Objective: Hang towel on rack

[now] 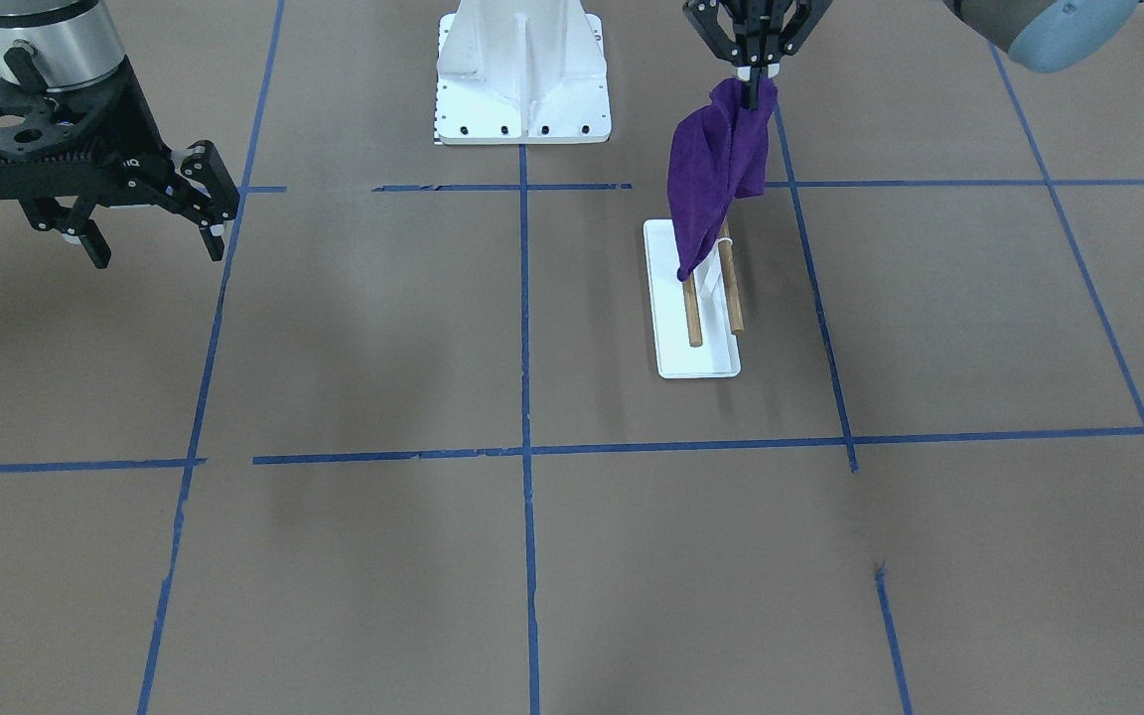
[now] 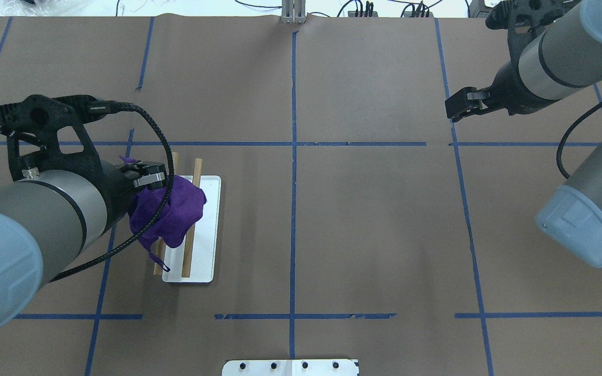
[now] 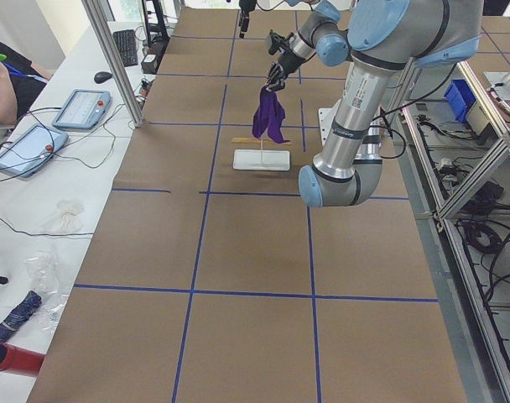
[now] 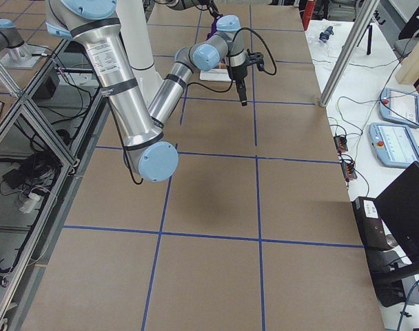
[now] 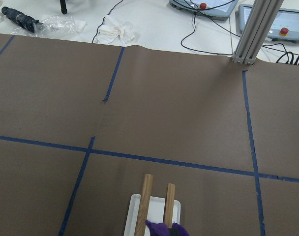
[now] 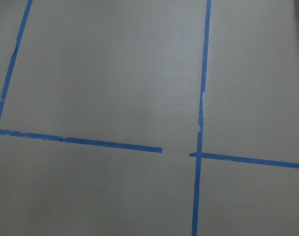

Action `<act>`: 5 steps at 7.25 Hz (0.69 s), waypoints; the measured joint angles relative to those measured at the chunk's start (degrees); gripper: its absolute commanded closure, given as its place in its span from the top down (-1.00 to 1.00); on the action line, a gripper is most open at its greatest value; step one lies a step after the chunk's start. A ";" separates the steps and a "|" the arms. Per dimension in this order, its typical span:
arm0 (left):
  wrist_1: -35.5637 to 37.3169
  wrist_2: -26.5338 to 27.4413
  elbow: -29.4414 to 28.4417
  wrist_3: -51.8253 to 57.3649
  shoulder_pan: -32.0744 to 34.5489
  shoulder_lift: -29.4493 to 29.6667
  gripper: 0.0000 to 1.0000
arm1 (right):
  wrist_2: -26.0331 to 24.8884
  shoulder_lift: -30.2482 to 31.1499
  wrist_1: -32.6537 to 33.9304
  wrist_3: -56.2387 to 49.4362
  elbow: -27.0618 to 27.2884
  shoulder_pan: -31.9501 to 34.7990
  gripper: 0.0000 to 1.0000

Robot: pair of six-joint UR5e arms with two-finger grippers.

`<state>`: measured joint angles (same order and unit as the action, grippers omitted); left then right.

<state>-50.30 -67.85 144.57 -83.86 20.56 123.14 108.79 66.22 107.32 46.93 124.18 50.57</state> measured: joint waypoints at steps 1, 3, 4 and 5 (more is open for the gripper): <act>0.78 0.00 0.68 0.12 0.17 -0.03 -1.00 | -0.04 -0.05 0.00 0.05 0.00 -0.10 1.00; 1.21 0.00 0.85 0.18 -0.26 -0.11 -1.00 | -0.09 -0.03 0.00 0.08 0.00 -0.22 1.00; 1.24 0.02 0.78 0.18 -0.85 -0.18 -1.00 | -0.13 0.04 0.00 0.09 0.03 -0.26 1.00; 1.25 0.15 0.67 0.18 -1.70 -0.27 -1.00 | -0.15 0.09 0.00 0.09 0.06 -0.28 1.00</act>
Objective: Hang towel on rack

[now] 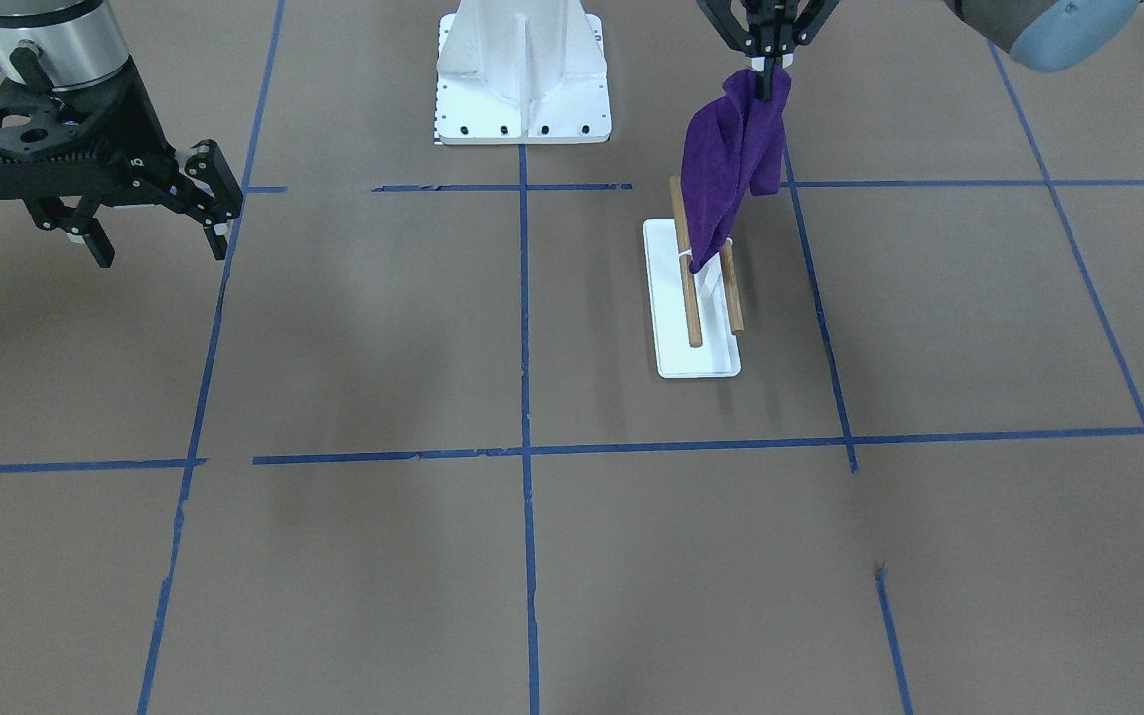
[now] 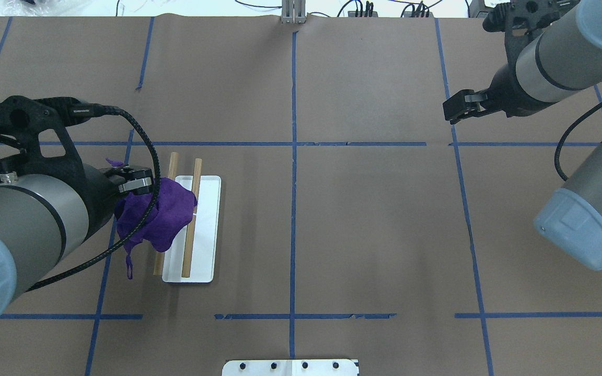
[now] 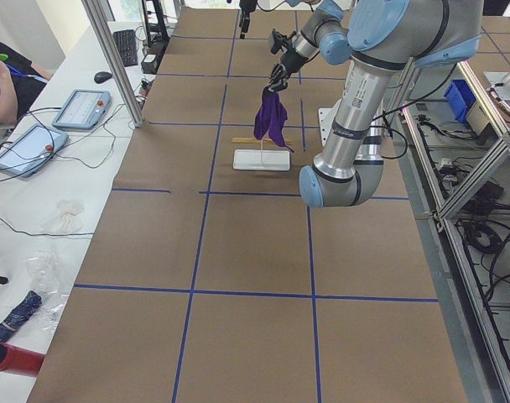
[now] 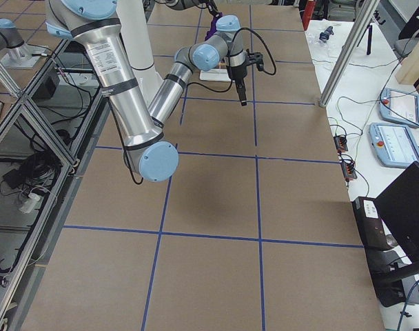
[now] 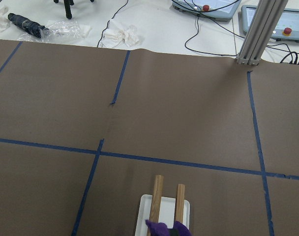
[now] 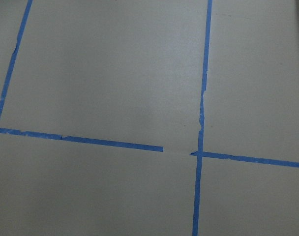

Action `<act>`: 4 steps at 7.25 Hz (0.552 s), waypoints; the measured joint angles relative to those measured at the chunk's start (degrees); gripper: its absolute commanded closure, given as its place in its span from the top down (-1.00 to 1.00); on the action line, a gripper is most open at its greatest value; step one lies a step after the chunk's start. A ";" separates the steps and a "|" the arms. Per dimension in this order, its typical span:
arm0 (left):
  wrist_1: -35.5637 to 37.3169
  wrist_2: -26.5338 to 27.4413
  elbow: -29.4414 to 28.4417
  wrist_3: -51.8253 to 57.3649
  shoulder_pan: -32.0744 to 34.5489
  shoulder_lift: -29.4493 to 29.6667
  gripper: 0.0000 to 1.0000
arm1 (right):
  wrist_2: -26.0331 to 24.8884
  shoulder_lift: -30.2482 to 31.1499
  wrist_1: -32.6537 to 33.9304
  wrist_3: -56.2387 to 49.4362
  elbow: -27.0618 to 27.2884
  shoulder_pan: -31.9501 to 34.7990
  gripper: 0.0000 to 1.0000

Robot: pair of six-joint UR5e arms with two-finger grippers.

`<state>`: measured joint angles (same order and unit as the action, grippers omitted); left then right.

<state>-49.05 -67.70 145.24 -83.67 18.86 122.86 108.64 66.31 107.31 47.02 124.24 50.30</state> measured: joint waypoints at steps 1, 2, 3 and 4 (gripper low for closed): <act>-0.02 0.90 -0.62 -0.02 -1.03 -0.17 -1.00 | 0.01 0.03 0.00 0.00 0.05 -0.02 1.00; -0.13 2.09 -2.13 -0.08 -1.72 -0.31 -1.00 | 0.05 0.06 0.02 0.00 0.08 -0.02 1.00; -0.34 2.72 -4.17 -0.11 -2.11 -0.35 -1.00 | 0.09 0.10 0.06 0.00 0.13 -0.02 1.00; -0.50 2.97 -5.75 -0.10 -2.31 -0.45 -1.00 | 0.13 0.12 0.08 0.00 0.17 -0.02 1.00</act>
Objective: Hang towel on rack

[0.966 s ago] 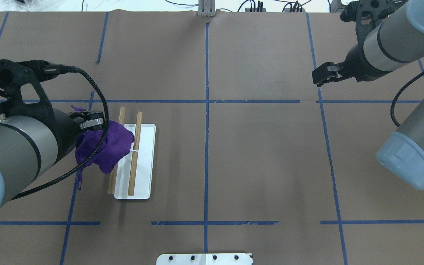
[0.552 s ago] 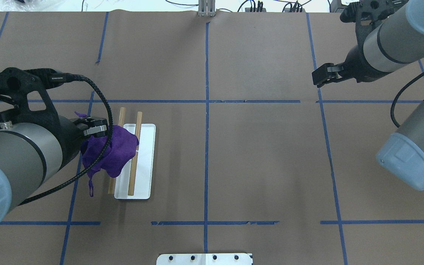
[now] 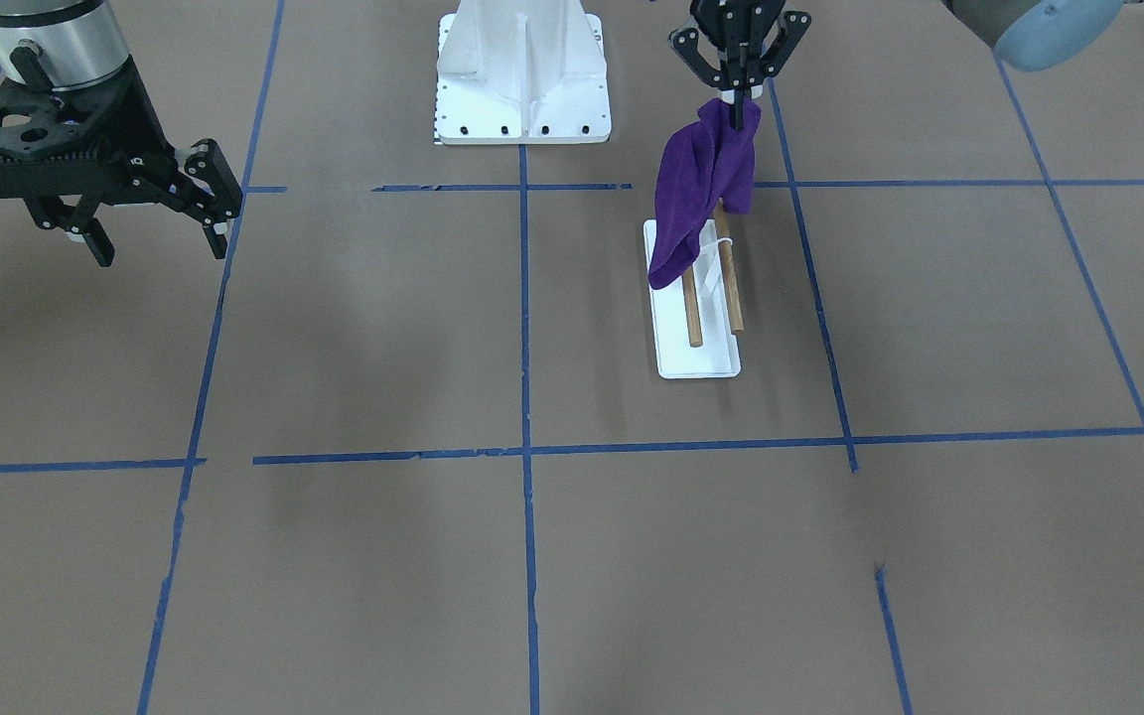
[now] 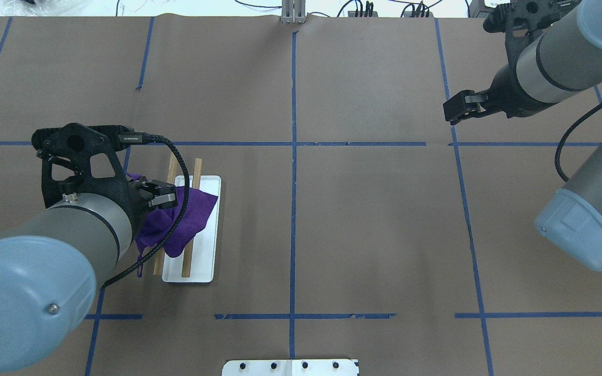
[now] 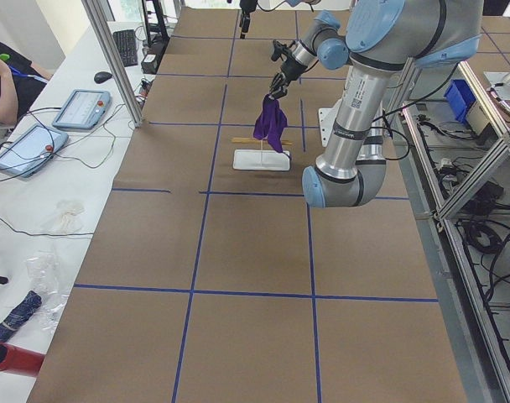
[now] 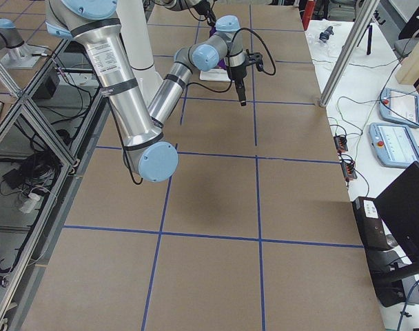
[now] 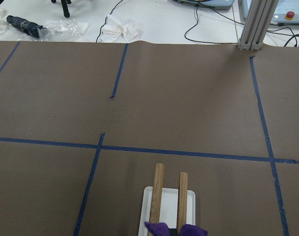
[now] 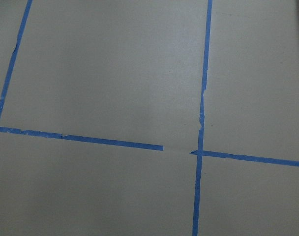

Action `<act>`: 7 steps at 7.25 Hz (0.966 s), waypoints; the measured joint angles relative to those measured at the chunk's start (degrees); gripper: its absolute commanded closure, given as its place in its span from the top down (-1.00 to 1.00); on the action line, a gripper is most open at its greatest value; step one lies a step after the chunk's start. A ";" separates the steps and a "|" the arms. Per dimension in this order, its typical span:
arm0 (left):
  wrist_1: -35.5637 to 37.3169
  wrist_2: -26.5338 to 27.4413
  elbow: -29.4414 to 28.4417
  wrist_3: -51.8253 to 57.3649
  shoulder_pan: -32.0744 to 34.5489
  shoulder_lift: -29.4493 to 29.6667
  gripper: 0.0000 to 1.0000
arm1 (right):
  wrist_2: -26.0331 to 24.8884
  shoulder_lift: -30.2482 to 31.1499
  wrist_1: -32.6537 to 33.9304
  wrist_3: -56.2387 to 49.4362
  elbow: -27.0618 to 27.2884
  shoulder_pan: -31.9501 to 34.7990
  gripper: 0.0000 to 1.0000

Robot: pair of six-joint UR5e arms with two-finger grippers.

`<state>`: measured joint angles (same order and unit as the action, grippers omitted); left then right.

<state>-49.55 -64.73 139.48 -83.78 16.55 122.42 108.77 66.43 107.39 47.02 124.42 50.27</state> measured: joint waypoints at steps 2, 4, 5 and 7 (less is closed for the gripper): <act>-0.15 0.17 -2.88 0.17 0.10 -0.17 -1.00 | 0.07 0.10 0.01 0.00 -0.02 0.00 1.00; -2.53 1.16 -7.31 0.46 0.54 -1.25 -1.00 | 0.95 0.47 0.01 -0.02 -0.13 0.10 1.00; -4.23 1.58 -8.66 1.43 0.65 -2.51 -0.07 | 1.45 1.29 0.01 -0.23 -0.07 0.35 1.00; -5.42 1.64 -9.42 7.04 1.37 -3.57 1.00 | 2.34 3.68 -0.05 -1.27 0.01 1.40 1.00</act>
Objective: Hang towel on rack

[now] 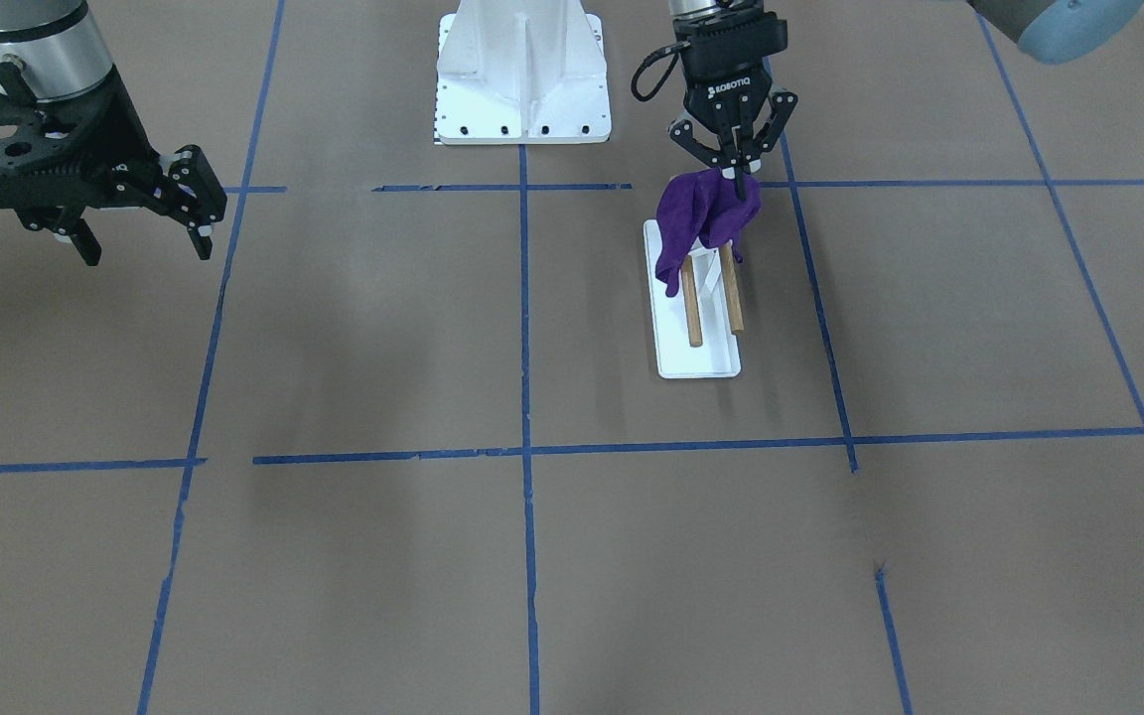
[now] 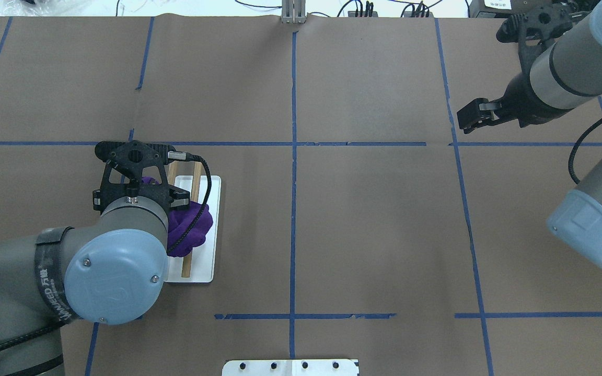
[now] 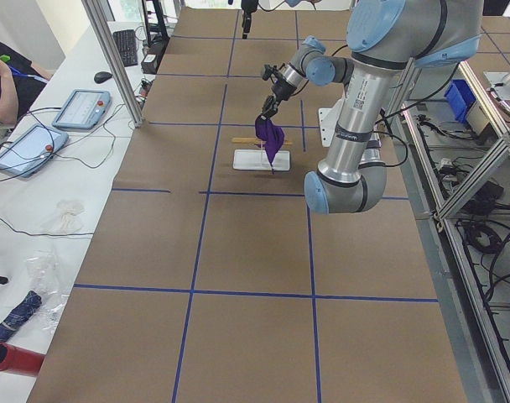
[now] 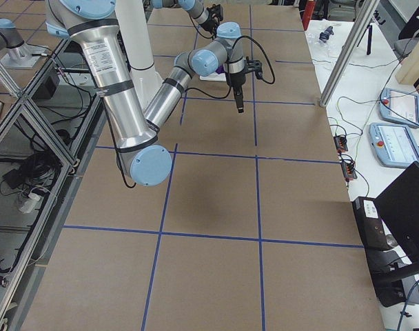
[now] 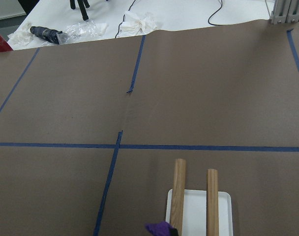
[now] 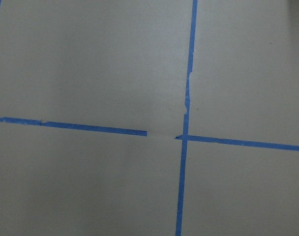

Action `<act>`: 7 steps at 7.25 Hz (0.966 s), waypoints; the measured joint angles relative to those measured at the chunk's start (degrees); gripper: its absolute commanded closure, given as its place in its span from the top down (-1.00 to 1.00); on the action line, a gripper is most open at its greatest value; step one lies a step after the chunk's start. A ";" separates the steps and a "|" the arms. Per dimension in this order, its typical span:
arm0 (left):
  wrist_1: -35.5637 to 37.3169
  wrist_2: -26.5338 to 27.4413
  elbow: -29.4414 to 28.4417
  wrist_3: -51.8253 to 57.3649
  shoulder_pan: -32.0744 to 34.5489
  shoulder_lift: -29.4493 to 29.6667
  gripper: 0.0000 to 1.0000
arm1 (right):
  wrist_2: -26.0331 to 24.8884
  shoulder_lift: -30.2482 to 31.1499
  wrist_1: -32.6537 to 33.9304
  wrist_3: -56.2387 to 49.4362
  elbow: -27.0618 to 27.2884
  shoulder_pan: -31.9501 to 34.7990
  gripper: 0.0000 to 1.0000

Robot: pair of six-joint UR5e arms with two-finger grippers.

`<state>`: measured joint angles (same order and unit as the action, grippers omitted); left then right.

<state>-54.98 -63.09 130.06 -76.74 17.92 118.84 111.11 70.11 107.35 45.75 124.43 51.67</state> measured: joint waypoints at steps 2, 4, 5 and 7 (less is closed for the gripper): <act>-0.19 -2.11 1.55 8.06 3.57 -0.06 1.00 | 0.93 2.98 0.03 -3.92 -0.16 1.97 1.00; -1.36 -7.96 2.82 20.22 10.73 -0.08 1.00 | 2.50 7.48 0.05 -14.21 -1.01 6.51 1.00; -2.43 -12.19 2.91 28.53 16.29 -0.22 1.00 | 3.78 9.96 0.02 -20.99 -2.39 10.00 1.00; -4.12 -23.19 0.99 47.07 30.16 -0.40 1.00 | 8.89 13.41 -0.26 -36.88 -8.48 19.50 1.00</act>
<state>-59.09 -86.28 131.04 -29.67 48.08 118.44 120.00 83.52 107.09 8.87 115.95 71.17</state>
